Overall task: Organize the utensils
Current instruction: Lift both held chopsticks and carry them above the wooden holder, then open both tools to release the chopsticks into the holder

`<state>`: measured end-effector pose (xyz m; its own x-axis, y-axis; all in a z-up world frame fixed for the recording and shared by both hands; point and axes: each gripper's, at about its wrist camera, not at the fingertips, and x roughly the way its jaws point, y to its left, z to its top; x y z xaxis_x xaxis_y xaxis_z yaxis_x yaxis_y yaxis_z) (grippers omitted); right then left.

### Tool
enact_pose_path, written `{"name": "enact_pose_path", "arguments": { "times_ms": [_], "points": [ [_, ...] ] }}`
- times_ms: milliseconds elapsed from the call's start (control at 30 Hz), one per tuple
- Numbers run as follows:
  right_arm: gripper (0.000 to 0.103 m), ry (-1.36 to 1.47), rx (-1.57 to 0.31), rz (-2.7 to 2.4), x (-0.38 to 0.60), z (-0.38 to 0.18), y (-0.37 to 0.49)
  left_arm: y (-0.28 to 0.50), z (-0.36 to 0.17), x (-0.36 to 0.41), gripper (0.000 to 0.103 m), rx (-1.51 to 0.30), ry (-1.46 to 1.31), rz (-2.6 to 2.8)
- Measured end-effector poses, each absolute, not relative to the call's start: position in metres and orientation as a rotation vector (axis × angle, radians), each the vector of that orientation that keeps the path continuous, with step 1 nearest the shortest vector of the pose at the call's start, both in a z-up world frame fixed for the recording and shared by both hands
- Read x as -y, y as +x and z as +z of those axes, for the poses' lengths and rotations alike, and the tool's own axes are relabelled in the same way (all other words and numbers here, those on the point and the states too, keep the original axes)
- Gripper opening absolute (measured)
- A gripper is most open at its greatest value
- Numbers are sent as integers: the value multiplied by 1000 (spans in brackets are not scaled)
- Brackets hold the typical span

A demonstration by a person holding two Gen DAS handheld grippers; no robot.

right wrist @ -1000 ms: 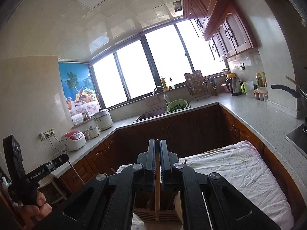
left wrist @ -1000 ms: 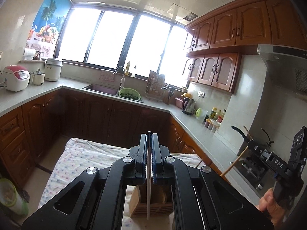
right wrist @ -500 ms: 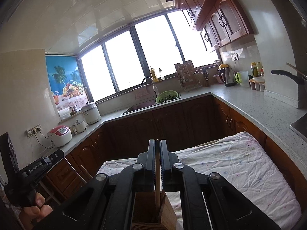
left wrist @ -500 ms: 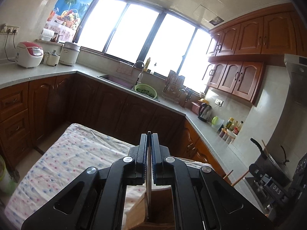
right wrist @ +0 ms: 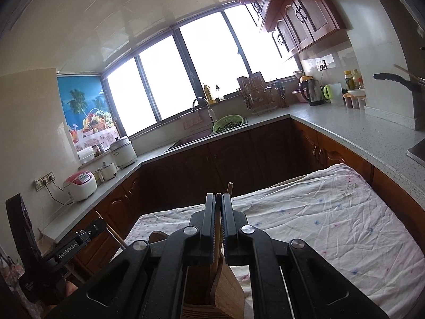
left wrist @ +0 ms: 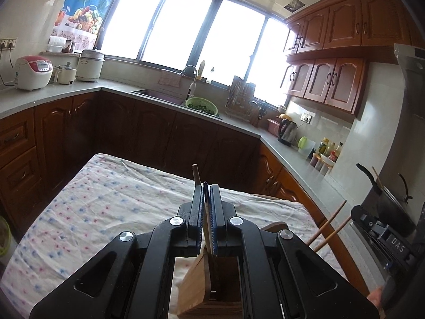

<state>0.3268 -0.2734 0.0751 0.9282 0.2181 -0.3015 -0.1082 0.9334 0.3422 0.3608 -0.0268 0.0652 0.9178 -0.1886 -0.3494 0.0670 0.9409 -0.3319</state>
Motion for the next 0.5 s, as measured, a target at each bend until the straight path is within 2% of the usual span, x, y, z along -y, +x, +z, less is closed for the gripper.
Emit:
{"name": "enact_pose_path", "arguments": {
  "times_ms": [200, 300, 400, 433, 467, 500],
  "points": [
    [5, 331, -360, 175, 273, 76, 330, 363, 68, 27, 4, -407, -299, -138],
    [10, 335, -364, 171, 273, 76, 329, 366, 66, 26, 4, -436, -296, -154],
    [12, 345, -368, 180, 272, 77, 328, 363, 67, 23, 11, -447, -303, -162],
    [17, 346, -371, 180, 273, 77, 327, 361, 67, 22, 21, -448, -306, -163],
    [21, 350, -373, 180, 274, 78, 326, 358, 68, 21, 38, -446, -311, -164],
    [38, 357, -372, 187, 274, 78, 325, 355, 68, 21, 46, -442, -312, -158]
  ]
}}
